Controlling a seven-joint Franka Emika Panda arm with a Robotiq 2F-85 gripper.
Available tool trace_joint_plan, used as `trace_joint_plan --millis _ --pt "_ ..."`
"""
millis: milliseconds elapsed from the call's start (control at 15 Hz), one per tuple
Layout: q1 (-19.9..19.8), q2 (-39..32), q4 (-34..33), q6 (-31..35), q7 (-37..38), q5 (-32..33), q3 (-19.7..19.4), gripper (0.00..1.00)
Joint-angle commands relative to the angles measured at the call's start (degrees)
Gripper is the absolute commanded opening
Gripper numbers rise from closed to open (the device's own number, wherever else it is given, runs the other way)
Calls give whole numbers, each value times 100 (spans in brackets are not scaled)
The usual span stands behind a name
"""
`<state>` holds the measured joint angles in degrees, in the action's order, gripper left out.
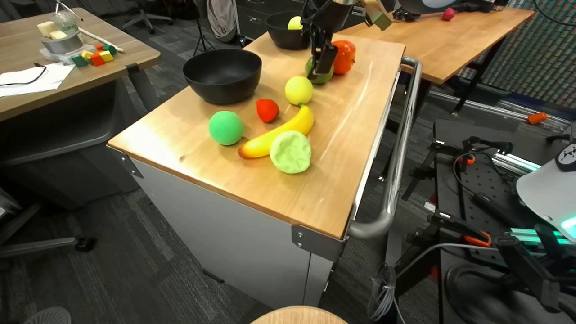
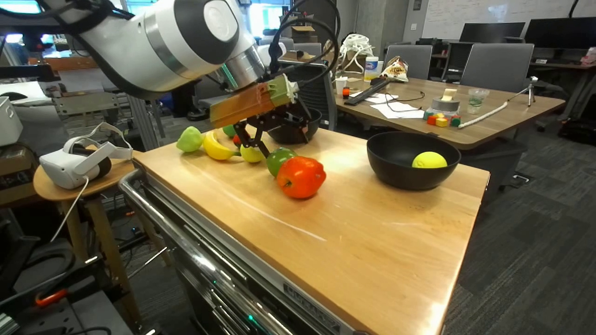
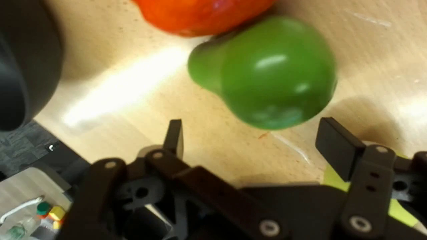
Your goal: Remove the fruits and vegetables from the black bowls and place them on the countertop
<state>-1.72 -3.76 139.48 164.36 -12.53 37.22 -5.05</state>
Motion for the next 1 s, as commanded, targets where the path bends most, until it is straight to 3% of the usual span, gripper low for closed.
trace_joint_plan --millis 0,133,200,400,467,733,933 --pt "75 1142 1 -452 435 1071 -30 100" --pt "-15 1600 -148 -625 717 1490 65 100" --pt "-48 1890 -232 -1048 948 1440 120 100" --pt "-85 2700 -195 -2094 438 171 -3 100" --pt "-121 2148 -317 -1653 606 544 147 100" --pt "-159 2672 -214 -2073 479 240 63 100" --pt "-109 2101 -506 -1724 125 86 -114 100"
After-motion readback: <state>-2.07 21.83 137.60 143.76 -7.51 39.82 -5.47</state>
